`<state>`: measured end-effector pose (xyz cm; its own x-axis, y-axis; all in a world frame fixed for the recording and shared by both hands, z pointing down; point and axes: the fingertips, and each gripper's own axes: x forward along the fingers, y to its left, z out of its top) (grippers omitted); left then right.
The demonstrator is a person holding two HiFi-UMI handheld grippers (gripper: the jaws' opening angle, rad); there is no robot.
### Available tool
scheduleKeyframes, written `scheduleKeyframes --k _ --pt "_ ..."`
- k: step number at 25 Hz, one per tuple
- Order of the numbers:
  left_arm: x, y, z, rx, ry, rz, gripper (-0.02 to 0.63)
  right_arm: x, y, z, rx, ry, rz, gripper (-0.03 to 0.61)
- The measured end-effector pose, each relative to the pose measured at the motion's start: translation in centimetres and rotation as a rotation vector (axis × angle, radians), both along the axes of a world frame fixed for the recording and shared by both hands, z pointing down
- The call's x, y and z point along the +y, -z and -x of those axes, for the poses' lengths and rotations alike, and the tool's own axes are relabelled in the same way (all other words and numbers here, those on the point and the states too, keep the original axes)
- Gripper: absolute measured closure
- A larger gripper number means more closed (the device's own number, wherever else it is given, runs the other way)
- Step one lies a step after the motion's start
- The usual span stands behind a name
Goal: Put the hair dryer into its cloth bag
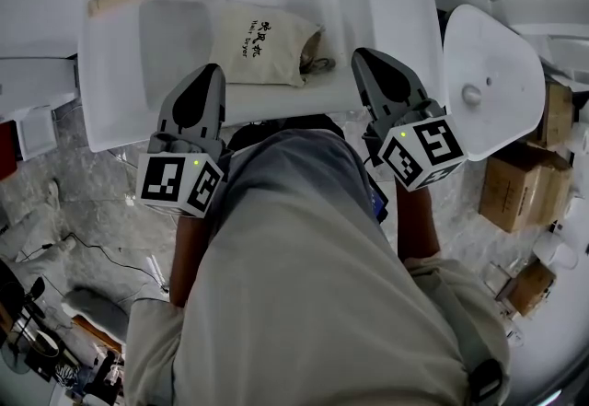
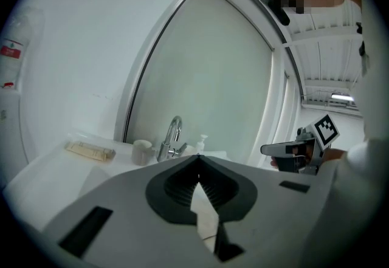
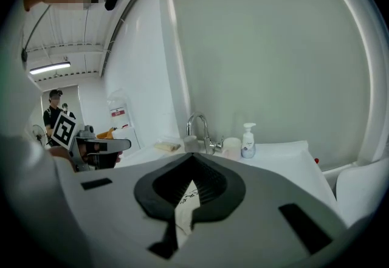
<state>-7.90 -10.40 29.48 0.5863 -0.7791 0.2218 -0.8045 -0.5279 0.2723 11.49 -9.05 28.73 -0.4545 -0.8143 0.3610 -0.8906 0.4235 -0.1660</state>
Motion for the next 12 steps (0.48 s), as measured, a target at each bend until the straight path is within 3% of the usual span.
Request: scheduleKeyframes --k 12 --pt "1.5 -1.2 -1.6 -0.031 -0.043 0.058 0.606 1.6 -1.2 0.2 0.015 0.005 0.067 0.569"
